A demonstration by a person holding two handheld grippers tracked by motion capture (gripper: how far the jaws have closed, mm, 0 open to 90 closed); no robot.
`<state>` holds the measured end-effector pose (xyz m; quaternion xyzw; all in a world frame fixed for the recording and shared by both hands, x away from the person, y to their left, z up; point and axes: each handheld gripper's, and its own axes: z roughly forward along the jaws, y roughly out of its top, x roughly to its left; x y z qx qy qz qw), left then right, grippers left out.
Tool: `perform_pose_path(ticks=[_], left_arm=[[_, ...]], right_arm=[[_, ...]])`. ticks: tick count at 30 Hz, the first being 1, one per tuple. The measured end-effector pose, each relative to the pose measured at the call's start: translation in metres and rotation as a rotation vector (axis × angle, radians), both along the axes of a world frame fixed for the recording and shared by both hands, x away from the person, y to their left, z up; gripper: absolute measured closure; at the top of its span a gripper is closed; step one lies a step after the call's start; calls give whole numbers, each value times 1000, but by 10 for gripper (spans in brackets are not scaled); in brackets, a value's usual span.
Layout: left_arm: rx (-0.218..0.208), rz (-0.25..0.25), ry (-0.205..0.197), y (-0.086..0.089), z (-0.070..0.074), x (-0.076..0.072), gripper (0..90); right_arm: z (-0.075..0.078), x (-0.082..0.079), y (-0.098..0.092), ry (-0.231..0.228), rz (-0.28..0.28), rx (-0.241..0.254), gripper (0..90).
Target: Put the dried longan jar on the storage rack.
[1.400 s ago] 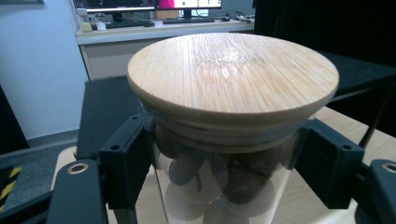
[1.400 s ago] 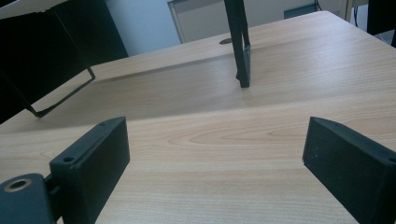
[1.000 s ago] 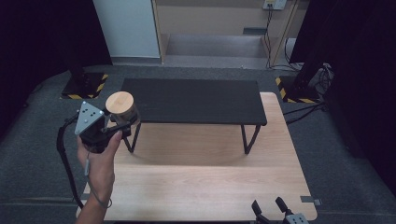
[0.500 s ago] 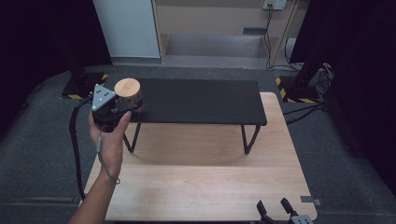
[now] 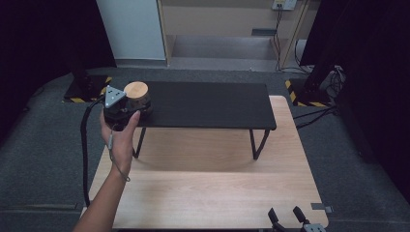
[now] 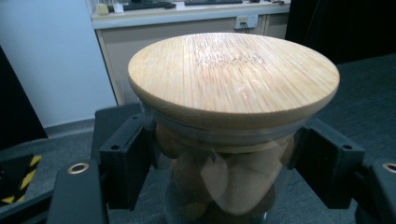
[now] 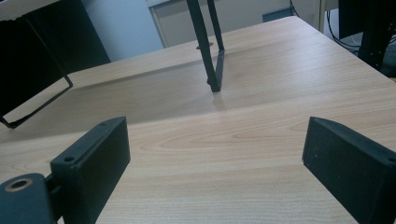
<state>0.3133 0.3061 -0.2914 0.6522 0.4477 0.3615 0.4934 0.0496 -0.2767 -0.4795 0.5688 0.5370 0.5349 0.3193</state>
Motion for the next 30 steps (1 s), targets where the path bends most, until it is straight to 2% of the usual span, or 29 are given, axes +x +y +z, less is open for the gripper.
perform_pose_path(ticks=[2, 10, 19, 20, 21, 23, 26, 30], left_arm=[[1, -1, -6, 0, -4, 0, 245], [-19, -4, -1, 2, -5, 4, 245], [-8, -10, -3, 2, -5, 6, 241], [-9, -7, 1, 2, -5, 7, 224], [-10, -6, 5, 3, -5, 8, 147], [-6, -5, -6, 3, -6, 6, 74], [14, 8, -47, 0, -6, -2, 37], [19, 17, -69, -1, -5, -10, 18]], right_arm=[[0, 0, 0, 1, 0, 0, 76], [-1, 1, 1, 2, -1, -1, 77], [-2, 1, 1, 6, 0, -1, 77], [-2, 1, 0, 6, 1, 0, 76], [-2, 1, 0, 6, 1, 1, 76], [-2, 1, 0, 6, 3, 2, 74], [-1, 2, 1, 7, 7, 3, 72], [-1, 3, 2, 9, 9, 3, 71]])
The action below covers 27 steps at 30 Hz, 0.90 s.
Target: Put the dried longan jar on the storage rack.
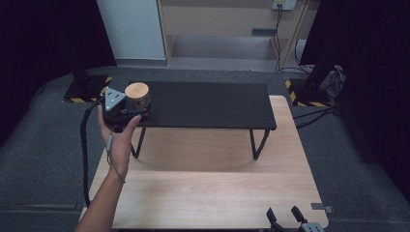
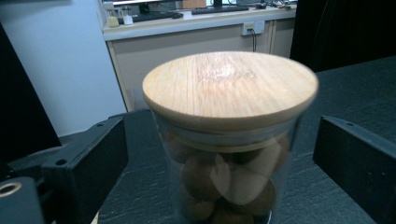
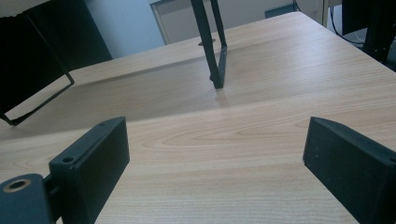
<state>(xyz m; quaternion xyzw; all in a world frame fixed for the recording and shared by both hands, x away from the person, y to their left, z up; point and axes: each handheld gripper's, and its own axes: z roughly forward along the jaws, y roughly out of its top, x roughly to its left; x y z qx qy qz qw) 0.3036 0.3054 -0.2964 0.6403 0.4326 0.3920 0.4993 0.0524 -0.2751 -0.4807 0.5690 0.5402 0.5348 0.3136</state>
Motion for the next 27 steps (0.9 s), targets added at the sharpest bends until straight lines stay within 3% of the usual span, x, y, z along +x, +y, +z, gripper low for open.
perform_pose_path(ticks=[8, 11, 16, 22, 27], left_arm=[[-10, -20, -12, 8, 5, -13, 10], [-45, -43, -25, 13, 4, -22, 10], [-65, -44, -38, 17, 1, -36, 10], [-51, -33, -71, 19, -10, -65, 8], [-65, -40, -71, 23, -29, -91, 8]], right_arm=[[1, 0, 1, -4, 2, -1, 68], [1, 0, 1, -4, -3, 2, 60], [3, 0, 2, -7, 0, 0, 59], [4, 2, 4, -12, 7, -6, 55], [4, 5, 6, -14, 18, -6, 55]])
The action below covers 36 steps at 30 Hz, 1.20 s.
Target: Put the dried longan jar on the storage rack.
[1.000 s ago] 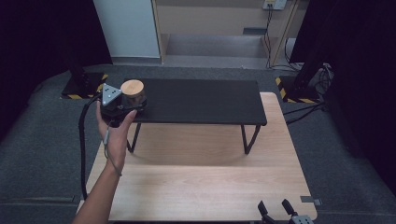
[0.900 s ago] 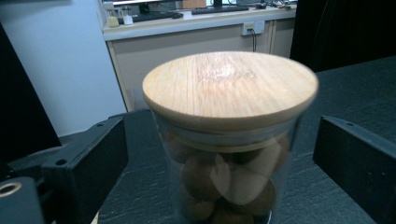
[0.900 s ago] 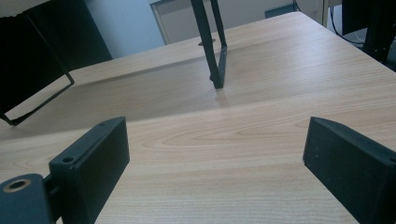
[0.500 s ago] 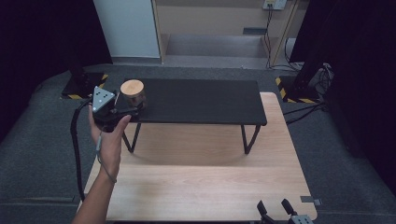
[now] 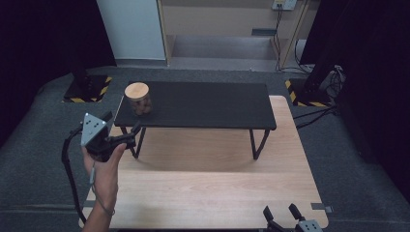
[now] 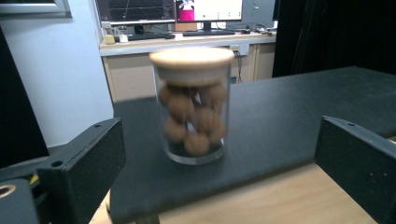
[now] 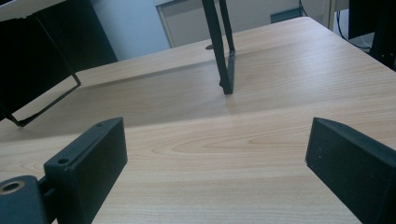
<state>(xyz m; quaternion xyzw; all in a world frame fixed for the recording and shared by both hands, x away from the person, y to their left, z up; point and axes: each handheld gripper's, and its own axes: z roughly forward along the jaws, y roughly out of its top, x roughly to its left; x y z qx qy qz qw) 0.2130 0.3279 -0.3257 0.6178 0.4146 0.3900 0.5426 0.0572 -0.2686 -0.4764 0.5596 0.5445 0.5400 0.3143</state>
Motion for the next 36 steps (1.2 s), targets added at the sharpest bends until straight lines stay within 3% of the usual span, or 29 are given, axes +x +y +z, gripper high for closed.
perform_pose_path(ticks=[9, 14, 17, 21, 25, 36], left_arm=[[-30, 2, 32, 6, -42, -40, 12], [-9, 29, 47, 5, -65, -58, 18], [-27, 27, 59, 8, -80, -67, 17], [-20, 32, 78, 8, -97, -77, 19], [-21, 51, 87, 10, -109, -84, 19], [-30, 73, 105, 15, -119, -92, 19]], right_arm=[[1, 4, 3, 0, 23, -7, 55], [1, 5, 4, -2, 32, -7, 55], [1, 6, 5, -4, 39, -7, 54], [1, 7, 6, -3, 43, -9, 54], [1, 7, 7, 0, 45, -9, 54], [1, 10, 9, 2, 51, -13, 54]])
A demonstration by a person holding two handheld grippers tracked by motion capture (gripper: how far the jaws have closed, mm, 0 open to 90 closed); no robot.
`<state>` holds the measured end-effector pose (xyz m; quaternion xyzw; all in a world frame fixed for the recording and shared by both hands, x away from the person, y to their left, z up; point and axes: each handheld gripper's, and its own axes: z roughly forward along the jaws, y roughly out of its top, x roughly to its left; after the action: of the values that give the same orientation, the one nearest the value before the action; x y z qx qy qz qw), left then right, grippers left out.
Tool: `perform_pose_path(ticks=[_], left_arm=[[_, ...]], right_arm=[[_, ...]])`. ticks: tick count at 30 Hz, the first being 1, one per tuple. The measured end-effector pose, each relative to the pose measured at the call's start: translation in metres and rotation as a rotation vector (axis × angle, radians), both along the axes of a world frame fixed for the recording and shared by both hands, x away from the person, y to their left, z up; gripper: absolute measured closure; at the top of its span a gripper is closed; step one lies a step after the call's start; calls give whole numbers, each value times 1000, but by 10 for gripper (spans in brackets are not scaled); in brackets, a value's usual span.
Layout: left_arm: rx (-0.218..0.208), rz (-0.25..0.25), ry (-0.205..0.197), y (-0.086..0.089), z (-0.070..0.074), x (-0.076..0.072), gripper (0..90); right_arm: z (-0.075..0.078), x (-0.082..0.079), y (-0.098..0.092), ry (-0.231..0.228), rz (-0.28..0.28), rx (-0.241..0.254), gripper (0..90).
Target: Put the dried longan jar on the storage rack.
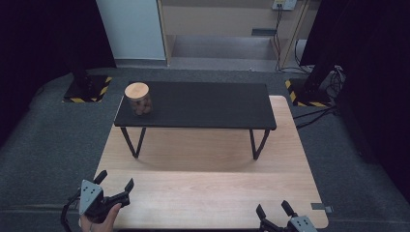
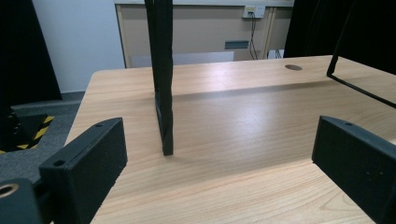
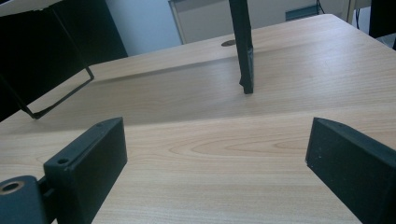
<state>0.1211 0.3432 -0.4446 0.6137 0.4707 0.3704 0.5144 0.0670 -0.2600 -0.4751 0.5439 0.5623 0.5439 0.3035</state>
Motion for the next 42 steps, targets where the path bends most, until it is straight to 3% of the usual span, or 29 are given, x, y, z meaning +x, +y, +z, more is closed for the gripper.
perform_pose_path(ticks=[42], left_arm=[[11, 34, 33, 12, -15, -17, 19]], right_arm=[[1, 6, 5, 13, 6, -11, 54]])
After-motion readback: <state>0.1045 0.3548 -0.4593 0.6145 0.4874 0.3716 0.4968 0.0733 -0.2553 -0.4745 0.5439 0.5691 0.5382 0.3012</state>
